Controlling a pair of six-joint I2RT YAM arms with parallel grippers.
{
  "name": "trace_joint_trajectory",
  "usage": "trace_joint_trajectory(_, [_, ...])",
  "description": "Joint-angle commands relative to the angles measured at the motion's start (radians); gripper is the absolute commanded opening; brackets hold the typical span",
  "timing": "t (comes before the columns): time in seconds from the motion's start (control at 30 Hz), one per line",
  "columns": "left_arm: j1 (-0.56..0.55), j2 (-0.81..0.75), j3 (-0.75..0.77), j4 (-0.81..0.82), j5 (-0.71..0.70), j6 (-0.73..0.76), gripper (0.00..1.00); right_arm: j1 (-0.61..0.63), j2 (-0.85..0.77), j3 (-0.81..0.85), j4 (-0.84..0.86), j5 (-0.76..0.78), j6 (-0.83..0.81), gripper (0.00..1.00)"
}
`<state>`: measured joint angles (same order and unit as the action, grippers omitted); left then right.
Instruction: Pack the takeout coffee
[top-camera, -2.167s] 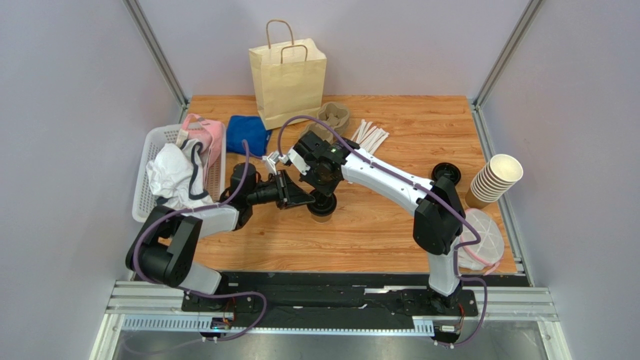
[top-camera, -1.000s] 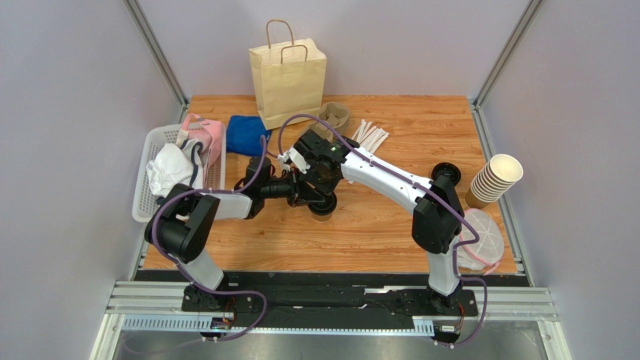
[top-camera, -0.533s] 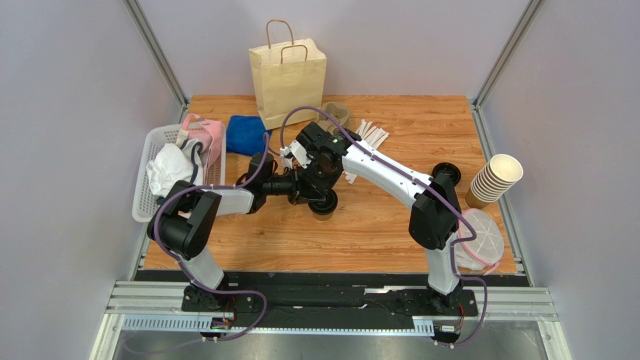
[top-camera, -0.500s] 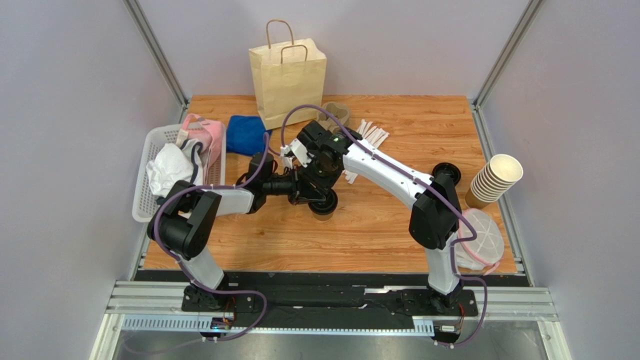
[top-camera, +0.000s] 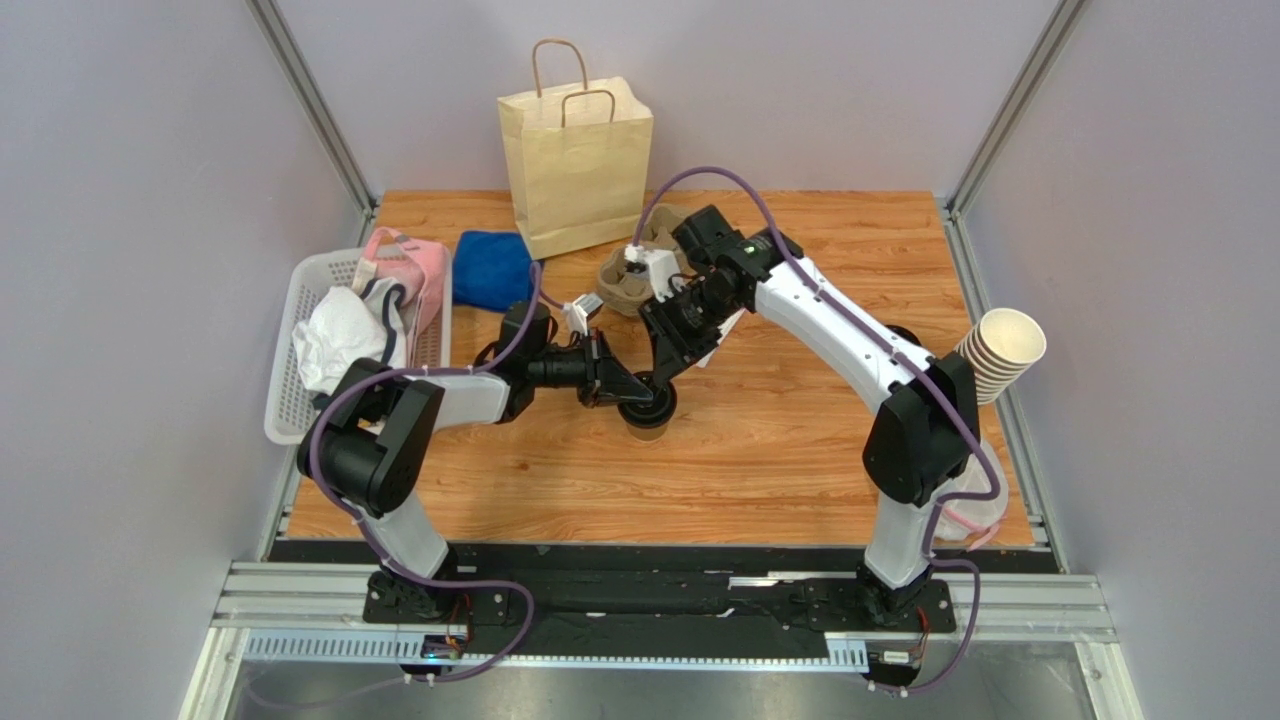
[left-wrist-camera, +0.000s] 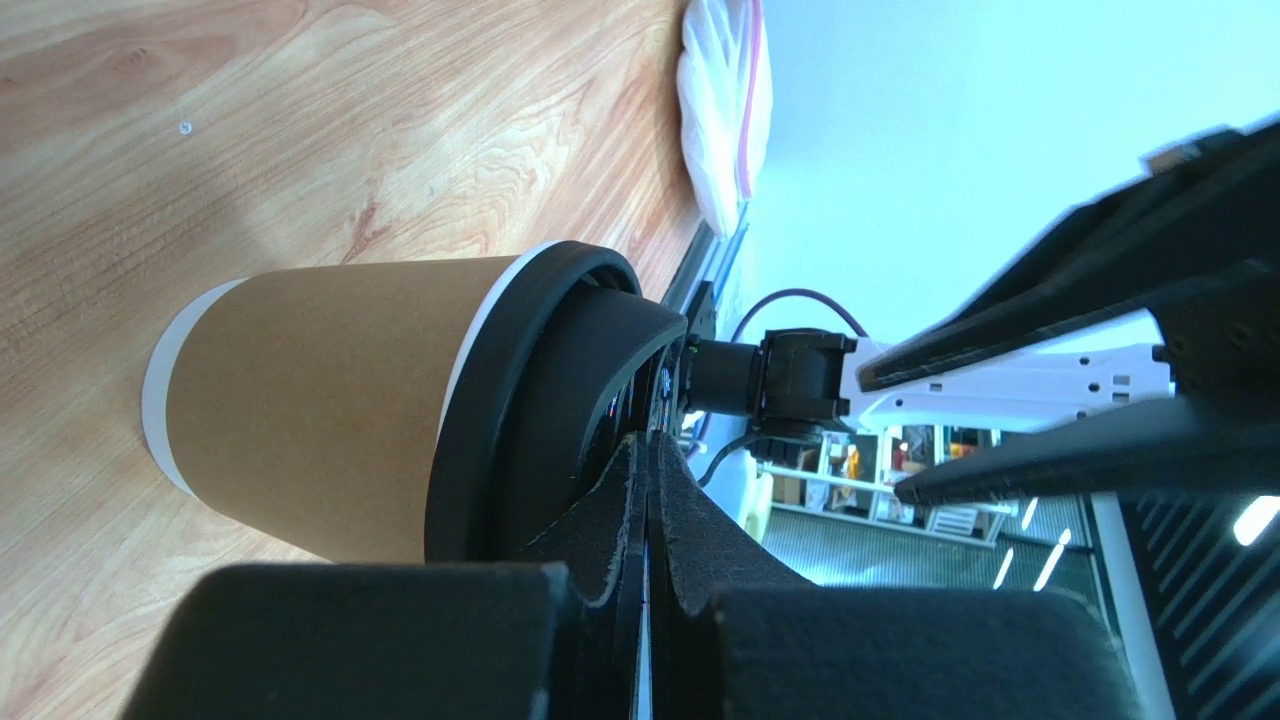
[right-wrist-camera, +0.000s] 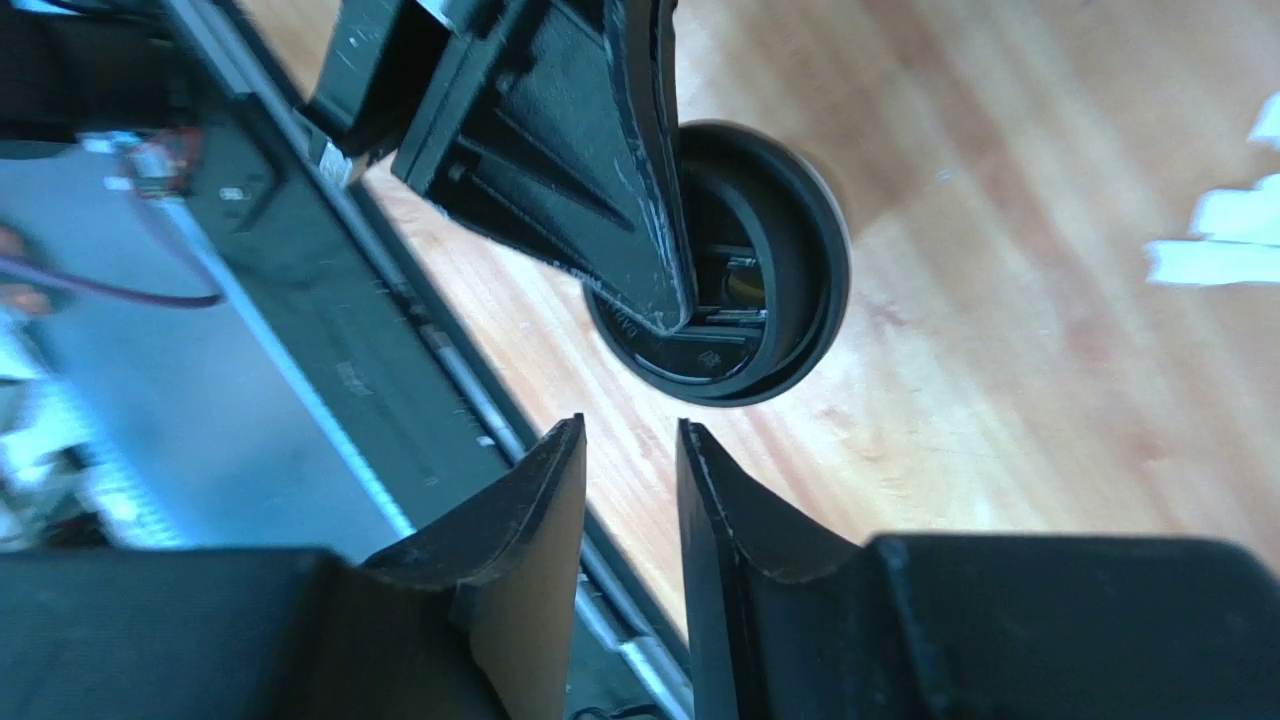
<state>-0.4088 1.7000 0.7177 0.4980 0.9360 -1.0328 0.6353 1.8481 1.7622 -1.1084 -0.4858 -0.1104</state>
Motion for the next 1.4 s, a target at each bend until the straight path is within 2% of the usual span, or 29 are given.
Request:
trace_joint_trajectory(0.0, [0.005,0.076,-0.029,-0.159,-0.152,0.12,0.0,-0.071,0.009,-0.063,0.064,-0.235,0.075,0.3])
trace_joint_trajectory(0.3, [0.005,0.089,-0.017,-0.168,-0.144,0.128,0.0,-0.112,0.095,-0.061,0.087,-0.358,0.13,0.24])
trace_joint_trajectory(0.83, [0.008,0.135,-0.008,-0.2,-0.152,0.175,0.0,-0.129,0.214,-0.167,0.131,-0.217,0.158,0.02])
trace_joint_trajectory(1.1, [0.021,0.197,-0.001,-0.188,-0.146,0.189,0.0,-0.164,0.275,-0.231,0.162,-0.217,0.167,0.0])
trace_joint_trajectory(1.37, [0.021,0.193,0.0,-0.182,-0.126,0.18,0.0,-0.172,0.323,-0.297,0.225,-0.208,0.178,0.0])
